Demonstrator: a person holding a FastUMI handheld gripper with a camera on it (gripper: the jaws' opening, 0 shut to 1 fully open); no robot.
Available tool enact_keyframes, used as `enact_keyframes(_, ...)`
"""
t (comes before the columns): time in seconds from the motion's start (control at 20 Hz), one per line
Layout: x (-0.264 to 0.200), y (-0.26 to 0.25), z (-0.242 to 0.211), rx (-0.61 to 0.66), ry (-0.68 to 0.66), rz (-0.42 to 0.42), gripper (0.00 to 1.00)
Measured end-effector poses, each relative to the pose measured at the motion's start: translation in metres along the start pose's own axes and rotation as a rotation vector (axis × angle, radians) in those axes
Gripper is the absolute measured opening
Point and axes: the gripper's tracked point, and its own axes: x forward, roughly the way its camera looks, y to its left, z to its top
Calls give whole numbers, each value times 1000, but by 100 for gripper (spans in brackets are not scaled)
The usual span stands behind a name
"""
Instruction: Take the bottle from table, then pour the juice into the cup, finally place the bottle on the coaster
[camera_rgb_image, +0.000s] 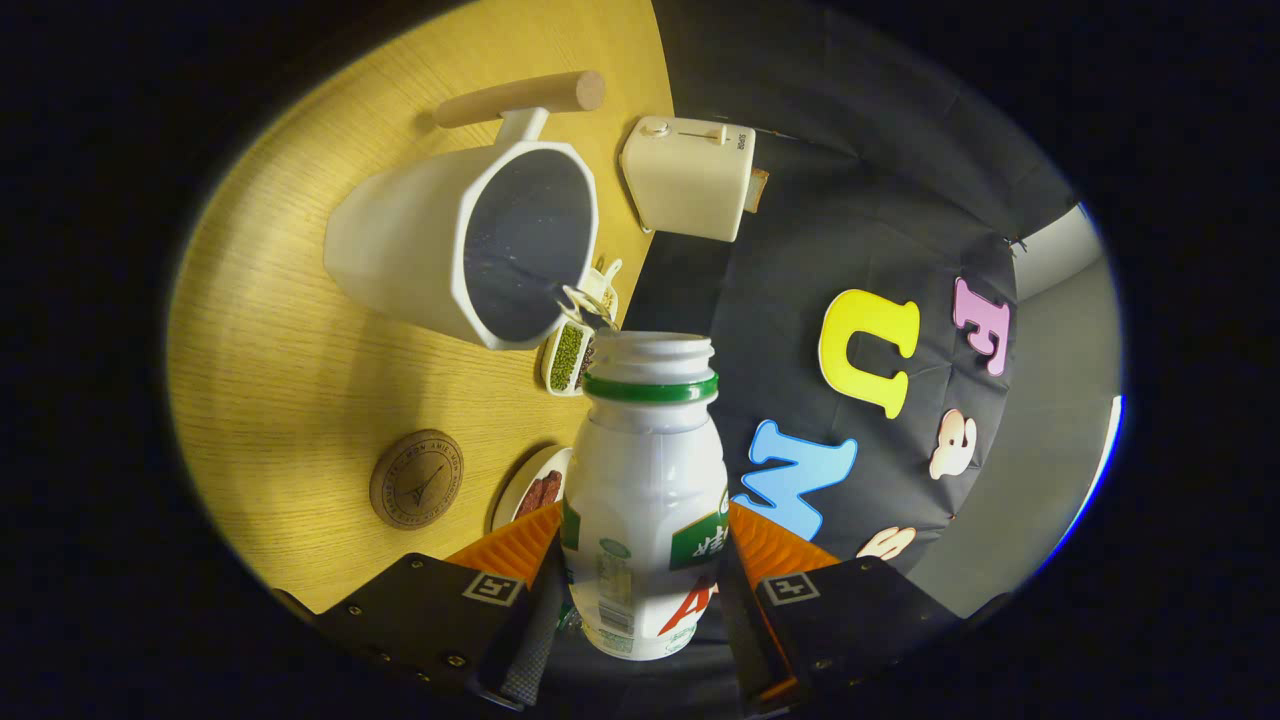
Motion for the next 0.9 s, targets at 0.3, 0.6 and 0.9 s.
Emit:
enact_keyframes(0.3,1,-4,-2,-12,2,-3,71)
enact_keyframes(0.6,-1,-5,-2,-31,4,-5,71)
enact_keyframes(0.9,-3,-12,2,-57,2,-15,71)
